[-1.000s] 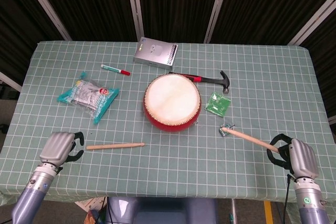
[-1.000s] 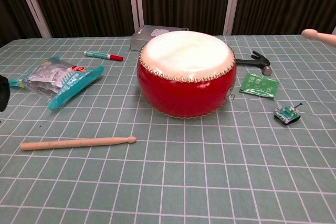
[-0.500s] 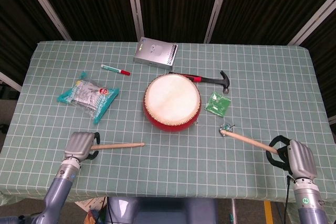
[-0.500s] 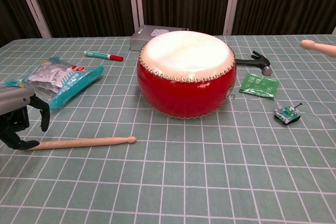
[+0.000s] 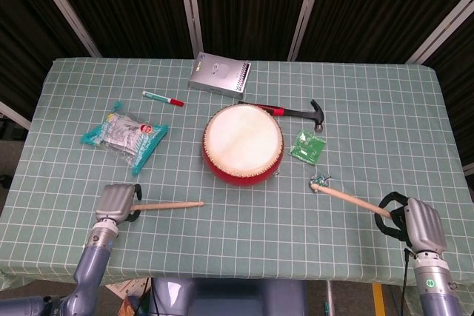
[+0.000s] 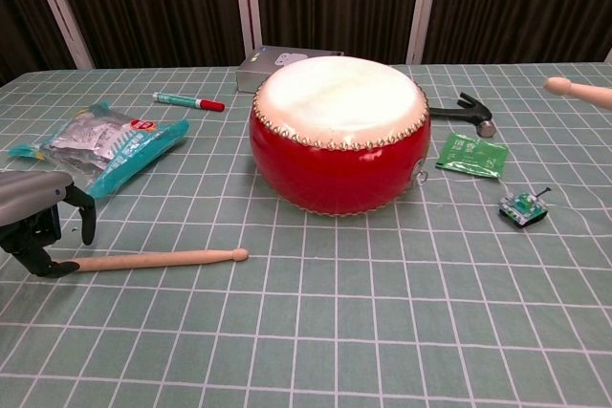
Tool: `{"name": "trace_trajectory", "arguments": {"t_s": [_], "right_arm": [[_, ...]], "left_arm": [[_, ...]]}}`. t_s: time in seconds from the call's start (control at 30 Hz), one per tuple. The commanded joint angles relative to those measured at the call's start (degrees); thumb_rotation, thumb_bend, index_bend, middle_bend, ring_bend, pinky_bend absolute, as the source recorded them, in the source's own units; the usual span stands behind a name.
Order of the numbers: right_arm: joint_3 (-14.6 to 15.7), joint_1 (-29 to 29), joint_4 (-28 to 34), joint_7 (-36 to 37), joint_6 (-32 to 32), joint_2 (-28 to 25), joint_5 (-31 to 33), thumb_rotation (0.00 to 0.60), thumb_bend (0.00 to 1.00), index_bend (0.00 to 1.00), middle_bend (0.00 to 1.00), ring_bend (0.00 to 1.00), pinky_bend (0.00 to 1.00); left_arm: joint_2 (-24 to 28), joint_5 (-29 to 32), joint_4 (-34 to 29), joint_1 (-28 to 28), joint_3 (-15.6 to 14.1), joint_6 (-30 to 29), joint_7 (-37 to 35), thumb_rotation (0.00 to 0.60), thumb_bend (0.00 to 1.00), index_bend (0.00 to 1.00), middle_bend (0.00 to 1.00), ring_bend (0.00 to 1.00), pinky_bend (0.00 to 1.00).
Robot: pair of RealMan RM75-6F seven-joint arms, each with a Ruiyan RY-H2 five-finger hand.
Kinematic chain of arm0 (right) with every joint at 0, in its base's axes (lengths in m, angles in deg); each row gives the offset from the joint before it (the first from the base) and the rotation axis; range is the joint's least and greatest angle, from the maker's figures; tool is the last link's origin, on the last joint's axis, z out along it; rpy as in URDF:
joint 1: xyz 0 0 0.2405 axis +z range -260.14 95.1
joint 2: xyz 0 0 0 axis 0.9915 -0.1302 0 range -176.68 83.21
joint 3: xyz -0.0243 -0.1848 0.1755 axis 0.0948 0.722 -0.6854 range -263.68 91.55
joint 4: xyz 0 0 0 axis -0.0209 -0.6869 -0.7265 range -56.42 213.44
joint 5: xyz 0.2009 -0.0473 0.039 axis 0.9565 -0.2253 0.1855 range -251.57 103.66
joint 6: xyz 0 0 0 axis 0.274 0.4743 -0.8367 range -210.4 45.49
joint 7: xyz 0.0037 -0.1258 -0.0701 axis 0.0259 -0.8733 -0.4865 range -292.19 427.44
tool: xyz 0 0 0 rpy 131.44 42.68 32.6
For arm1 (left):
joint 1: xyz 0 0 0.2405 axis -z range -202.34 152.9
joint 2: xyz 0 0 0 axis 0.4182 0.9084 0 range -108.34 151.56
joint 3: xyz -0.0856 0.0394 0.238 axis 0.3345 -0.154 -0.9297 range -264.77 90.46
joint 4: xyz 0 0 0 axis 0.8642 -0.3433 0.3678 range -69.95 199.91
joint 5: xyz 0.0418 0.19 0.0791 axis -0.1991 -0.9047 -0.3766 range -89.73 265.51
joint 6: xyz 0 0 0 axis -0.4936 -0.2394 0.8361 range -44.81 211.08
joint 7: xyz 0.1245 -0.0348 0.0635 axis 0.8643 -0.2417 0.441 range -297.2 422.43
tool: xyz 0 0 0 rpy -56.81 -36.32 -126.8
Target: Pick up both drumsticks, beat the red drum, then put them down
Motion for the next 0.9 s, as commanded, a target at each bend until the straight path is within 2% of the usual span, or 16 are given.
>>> {"name": "trace_trajectory", "arguments": {"t_s": [0.03,0.53,0.63,0.77,0.9], "right_arm": [[0.06,0.1,-0.05,0.03,0.08,-0.02,0.13,0.6,0.5,0.92,1.0,1.0,1.0],[0.39,0.55,-0.1,0.41,0.1,-0.28,0.51,0.6,0.5,0.92,1.0,1.0,1.0],[0.44,0.63,-0.09,0.48,0.13,-0.34,0.59,0.6,0.5,0.92,1.0,1.0,1.0],[0.49,0.79,-0.15,0.48,0.16,-0.39,0.75,0.6,0.5,0.92,1.0,1.0,1.0],[0.7,0.8,-0.22,0.47,0.08,-0.33,0.75,0.6,0.5,0.92,1.0,1.0,1.0]], "left_arm": [[-0.76,1.12,1.14,0.36,0.23,0.03,-0.28,0.6,0.27,0.45,1.0,1.0,1.0],[-4.23,2.81,4.33,1.93,-0.6,0.16,-0.49,0.6,0.29,0.48,1.0,1.0,1.0],[-4.56,3.07,4.77,2.02,-0.84,0.2,-0.58,0.6,0.36,0.52,1.0,1.0,1.0],[-4.67,3.12,5.07,2.06,-1.17,0.28,-1.0,0.6,0.53,0.67,1.0,1.0,1.0],[-4.07,2.68,4.36,1.77,-1.27,-0.07,-2.08,0.6,0.6,0.76,1.0,1.0,1.0]]}}
